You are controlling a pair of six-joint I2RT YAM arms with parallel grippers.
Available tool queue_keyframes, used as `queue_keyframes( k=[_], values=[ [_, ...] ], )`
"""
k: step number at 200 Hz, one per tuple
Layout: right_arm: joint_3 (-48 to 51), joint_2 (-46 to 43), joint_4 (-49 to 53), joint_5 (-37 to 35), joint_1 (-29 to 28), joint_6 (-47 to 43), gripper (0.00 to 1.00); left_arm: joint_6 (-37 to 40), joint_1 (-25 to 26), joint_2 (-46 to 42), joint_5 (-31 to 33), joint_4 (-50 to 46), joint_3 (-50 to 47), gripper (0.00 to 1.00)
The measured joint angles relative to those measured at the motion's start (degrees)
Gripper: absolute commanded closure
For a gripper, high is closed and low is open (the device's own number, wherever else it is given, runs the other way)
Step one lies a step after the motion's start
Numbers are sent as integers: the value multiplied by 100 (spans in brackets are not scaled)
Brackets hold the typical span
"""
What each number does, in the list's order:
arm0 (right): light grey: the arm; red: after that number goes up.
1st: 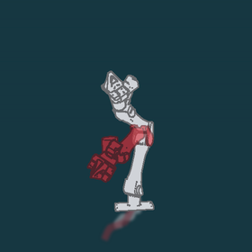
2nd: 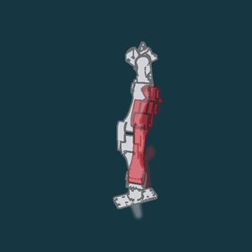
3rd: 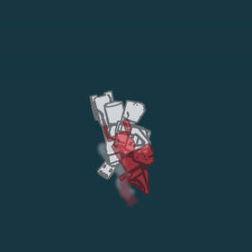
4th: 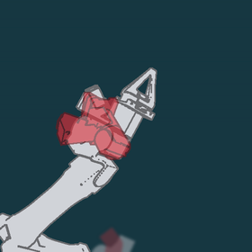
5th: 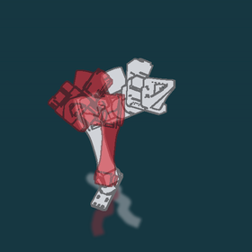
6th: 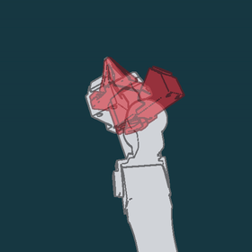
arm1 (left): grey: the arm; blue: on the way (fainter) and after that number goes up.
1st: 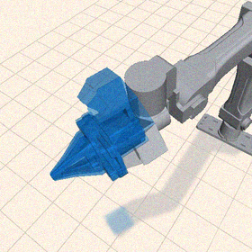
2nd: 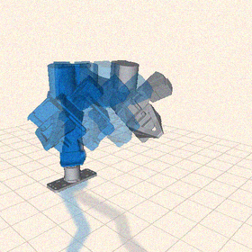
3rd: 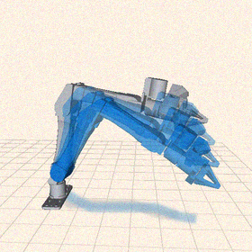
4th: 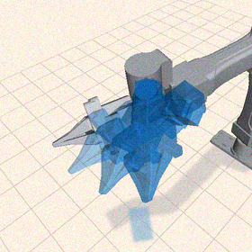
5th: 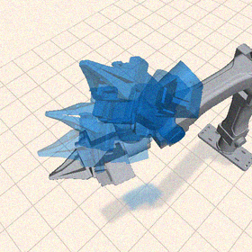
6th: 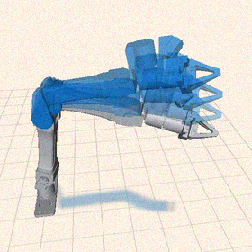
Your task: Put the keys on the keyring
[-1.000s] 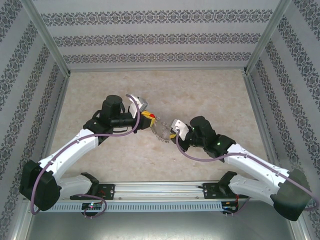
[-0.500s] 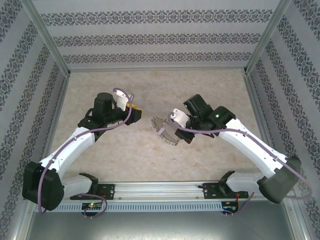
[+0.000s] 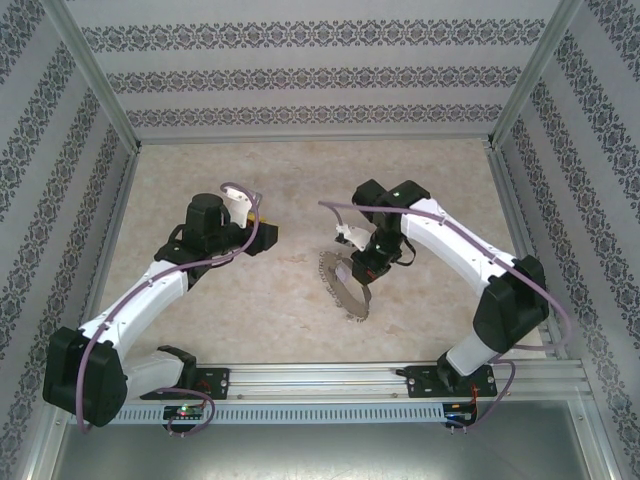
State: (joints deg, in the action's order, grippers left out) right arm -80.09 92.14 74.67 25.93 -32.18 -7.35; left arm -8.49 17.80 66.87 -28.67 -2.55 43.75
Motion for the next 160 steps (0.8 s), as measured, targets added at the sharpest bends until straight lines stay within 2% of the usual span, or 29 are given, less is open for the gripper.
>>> queue_keyframes(
  k=[24,75,114,160],
  values=[
    [-33,243,-299,789,136,442,100,-168,-4,2,39,57,-192,47],
    [-81,894,-1764,2138,76,1880,100,-256,-31,-227,402,68,-249,44],
    [-79,1547,-2656,2470,144,2485,100,-341,-31,-264,553,81,-264,44],
    [-52,2297,-2924,2439,511,2409,100,-380,-31,-442,841,70,-413,43]
  ],
)
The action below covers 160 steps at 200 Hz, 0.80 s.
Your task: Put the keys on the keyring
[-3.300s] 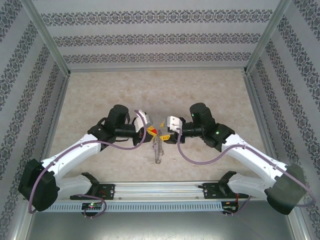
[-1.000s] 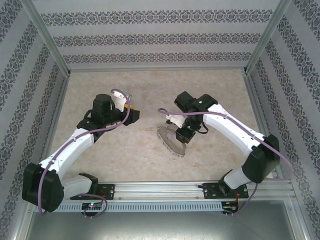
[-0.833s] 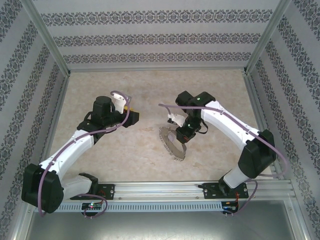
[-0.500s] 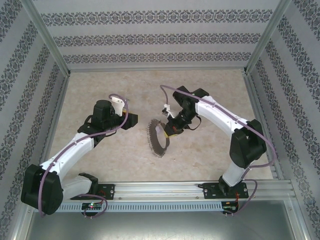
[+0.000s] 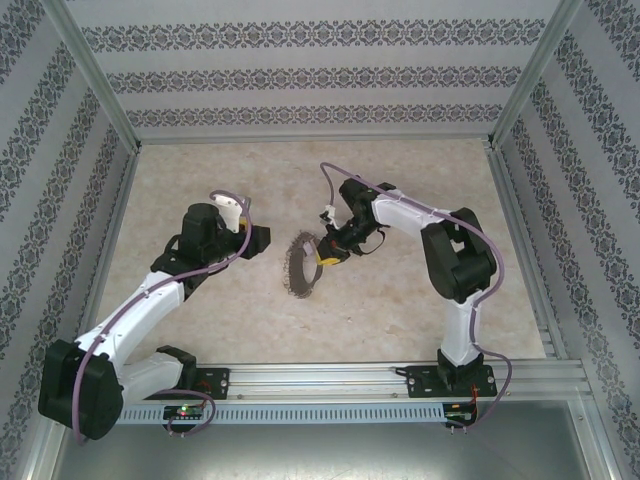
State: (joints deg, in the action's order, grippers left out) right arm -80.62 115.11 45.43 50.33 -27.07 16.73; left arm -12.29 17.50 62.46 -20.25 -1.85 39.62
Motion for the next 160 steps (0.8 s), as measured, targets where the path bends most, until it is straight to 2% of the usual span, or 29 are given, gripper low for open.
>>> queue_keyframes(
  k=[24,58,77,95,104,115,121,123,153,156,160],
  values=[
    [192,133,-140,122,177,-33,100,0,0,-87,96,-35,-13,43],
    [573,125,-282,173,455,-68,78,0,0,-151,186,-48,-61,42],
    [872,103,-319,20,654,-120,69,0,0,-166,256,-52,-114,39],
    [1121,-20,-376,-96,852,-170,65,-4,0,-170,306,-66,-146,32],
    [1215,-144,-407,-136,944,-166,61,4,0,-170,361,-76,-146,25],
    [1287,-315,-442,-151,1032,-170,60,-26,-2,-175,417,-76,-146,14],
    [1314,-428,-452,-155,1082,-175,60,-7,-2,-179,444,-81,-146,1],
    [1318,-457,-457,-157,1091,-175,60,-33,-7,-184,455,-85,-146,0],
    [1410,-1318,-485,-452,1198,-240,59,-9,-105,-297,623,-254,-133,0],
    [1416,-1445,-483,-505,1198,-256,58,-4,-116,-308,634,-282,-127,0],
    [1421,-1611,-483,-595,1204,-264,51,2,-133,-341,680,-337,-107,0]
  ],
)
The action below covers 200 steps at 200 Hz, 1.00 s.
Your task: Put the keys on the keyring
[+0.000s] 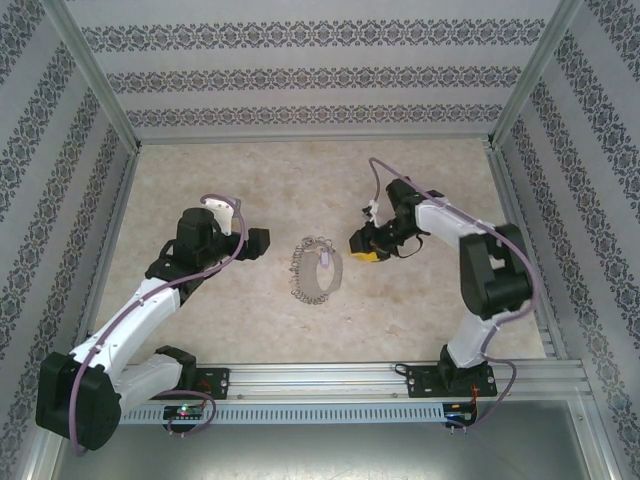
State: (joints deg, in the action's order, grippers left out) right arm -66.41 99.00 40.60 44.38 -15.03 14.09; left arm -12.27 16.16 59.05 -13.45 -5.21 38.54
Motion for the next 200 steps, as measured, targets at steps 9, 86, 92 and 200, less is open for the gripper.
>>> queue_keyframes(
  k=[9,86,92,200],
  values=[
    [17,-452,-33,-245,28,-83,30,17,-37,-66,76,-94,50,0],
    [855,-4988,-1377,-3276,341,-568,2,796,-232,-1189,1292,-529,595,0],
    [1075,-5327,-1534,-3526,341,-623,2,879,-232,-1349,1453,-463,498,0],
    [5528,-6170,-4793,-5842,614,-1266,2,1335,-282,-293,2658,1329,-1836,0]
  ],
)
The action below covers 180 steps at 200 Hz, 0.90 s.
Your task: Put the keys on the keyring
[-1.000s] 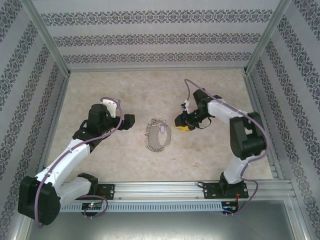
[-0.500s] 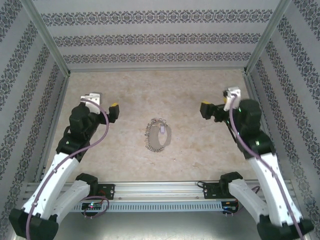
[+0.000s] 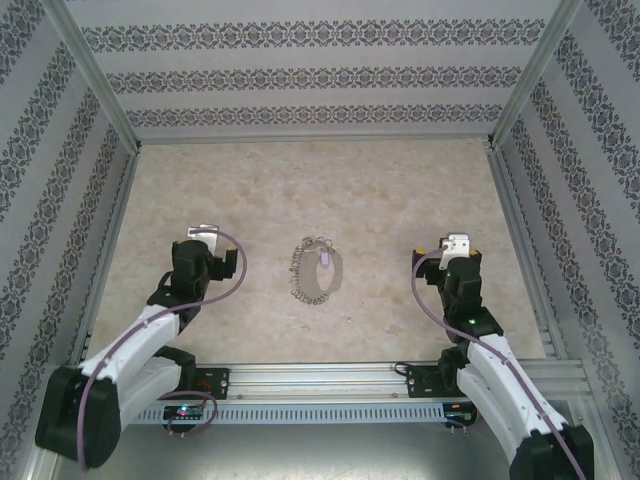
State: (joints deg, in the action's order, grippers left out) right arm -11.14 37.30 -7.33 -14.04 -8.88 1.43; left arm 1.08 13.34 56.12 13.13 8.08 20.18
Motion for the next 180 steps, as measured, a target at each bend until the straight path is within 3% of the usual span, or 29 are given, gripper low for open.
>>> queue_keyframes(
  k=[64,114,159,180],
  values=[
    [133,2015,-2247,350,656,-369,2,87,-313,1370,-155,1311,-55,0],
    [-367,3276,-2938,820,1104,-313,2,177,-796,2566,-848,1878,669,1],
    [-590,3410,-3198,931,1104,-310,2,-66,-1386,3224,-1187,3333,382,0],
    [-586,3399,-3265,946,1104,-310,2,-105,-1491,3331,-1384,3421,216,0]
  ],
)
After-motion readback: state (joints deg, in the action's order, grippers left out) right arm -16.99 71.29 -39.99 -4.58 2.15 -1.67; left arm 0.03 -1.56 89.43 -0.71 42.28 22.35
